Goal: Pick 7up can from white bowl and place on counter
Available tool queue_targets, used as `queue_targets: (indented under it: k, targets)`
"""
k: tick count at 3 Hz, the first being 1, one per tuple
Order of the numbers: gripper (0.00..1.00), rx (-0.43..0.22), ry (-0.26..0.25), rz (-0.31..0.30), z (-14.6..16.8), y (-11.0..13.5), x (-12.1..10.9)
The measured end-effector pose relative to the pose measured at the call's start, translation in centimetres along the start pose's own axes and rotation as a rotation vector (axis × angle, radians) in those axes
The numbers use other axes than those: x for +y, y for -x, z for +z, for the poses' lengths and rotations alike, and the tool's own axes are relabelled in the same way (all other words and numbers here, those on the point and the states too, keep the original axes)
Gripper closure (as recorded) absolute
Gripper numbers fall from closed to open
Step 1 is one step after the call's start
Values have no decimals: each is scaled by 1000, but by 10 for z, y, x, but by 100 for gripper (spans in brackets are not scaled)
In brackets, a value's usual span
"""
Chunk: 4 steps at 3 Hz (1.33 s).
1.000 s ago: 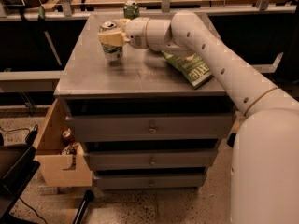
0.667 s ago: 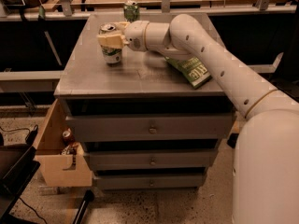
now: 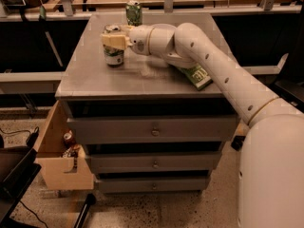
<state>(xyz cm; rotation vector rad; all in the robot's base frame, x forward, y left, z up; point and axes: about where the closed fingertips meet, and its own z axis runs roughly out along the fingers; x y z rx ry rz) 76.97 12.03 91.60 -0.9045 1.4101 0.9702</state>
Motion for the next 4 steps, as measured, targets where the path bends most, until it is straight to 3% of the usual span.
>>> queue_targets:
  k: [1,2,3,4]
  targets:
    - [30,-54,13,46,-1,-3,-6]
    - [8,-50,16,44,2,-3,-4]
    - [0,-50,20,44,4,-3,-2]
    - [0,-50,20,44,4,-3,-2]
